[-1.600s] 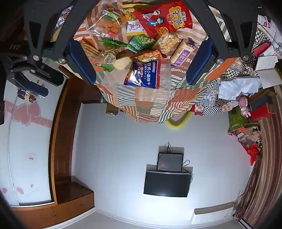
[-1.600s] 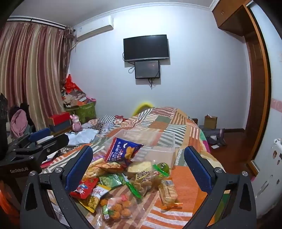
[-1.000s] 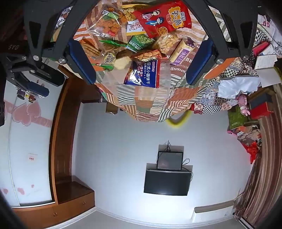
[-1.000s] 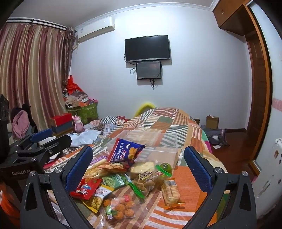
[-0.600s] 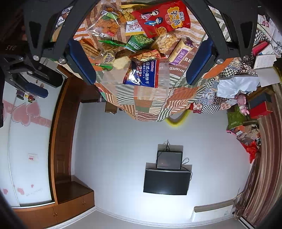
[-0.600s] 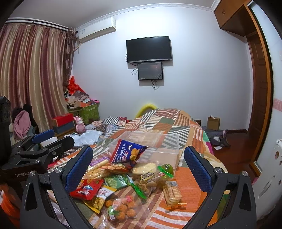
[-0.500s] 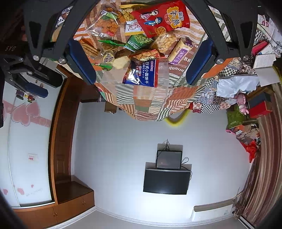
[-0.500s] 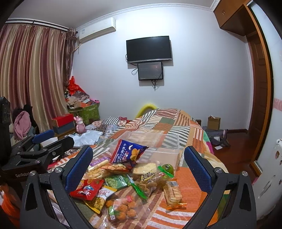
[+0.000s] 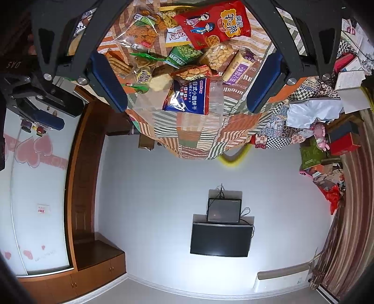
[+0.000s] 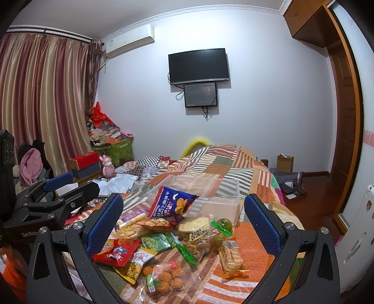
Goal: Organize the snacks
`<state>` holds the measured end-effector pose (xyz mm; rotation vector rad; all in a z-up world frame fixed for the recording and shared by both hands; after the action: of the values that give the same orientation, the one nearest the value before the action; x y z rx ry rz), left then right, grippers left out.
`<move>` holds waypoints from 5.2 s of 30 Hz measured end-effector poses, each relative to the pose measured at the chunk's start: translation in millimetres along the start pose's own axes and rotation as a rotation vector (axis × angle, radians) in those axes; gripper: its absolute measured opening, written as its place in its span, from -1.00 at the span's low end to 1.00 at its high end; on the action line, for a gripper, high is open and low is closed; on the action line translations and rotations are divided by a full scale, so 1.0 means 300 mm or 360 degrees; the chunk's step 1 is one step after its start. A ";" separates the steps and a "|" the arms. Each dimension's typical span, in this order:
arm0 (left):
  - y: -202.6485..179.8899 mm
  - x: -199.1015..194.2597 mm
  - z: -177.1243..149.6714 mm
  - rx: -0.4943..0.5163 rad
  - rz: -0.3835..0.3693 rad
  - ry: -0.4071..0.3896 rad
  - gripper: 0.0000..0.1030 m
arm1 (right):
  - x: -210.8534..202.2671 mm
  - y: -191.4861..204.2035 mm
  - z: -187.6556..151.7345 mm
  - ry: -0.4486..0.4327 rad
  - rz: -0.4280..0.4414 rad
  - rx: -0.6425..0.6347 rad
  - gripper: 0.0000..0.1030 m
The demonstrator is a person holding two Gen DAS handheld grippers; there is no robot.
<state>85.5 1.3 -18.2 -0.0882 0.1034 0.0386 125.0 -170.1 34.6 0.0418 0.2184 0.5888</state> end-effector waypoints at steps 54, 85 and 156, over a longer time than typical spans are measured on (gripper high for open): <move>0.120 0.152 -0.218 0.0016 0.0087 0.0283 1.00 | 0.111 -0.124 -0.204 0.0274 -0.0089 0.0053 1.00; 0.439 0.574 -0.620 -0.0055 0.0051 0.1015 0.16 | 0.275 -0.346 -0.539 0.0788 -0.0115 0.0223 0.02; 0.195 1.093 -0.368 0.0108 -0.0220 0.1024 -0.07 | 0.870 -0.308 -0.327 0.0859 0.0158 -0.0002 -0.37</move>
<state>397.6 60.6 -166.9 -0.0369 0.7406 -0.1335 365.5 -104.4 -120.8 -0.1104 0.7430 0.6912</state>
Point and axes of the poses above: each gripper's, at about its wrist camera, not at the fingertips, and x roughly the way its jaws point, y to its left, z to its top, the point moved 10 cm from there along x, roughly the way its jaws point, and after that the axes turned 9 degrees about -y, right-handed, at the moved point
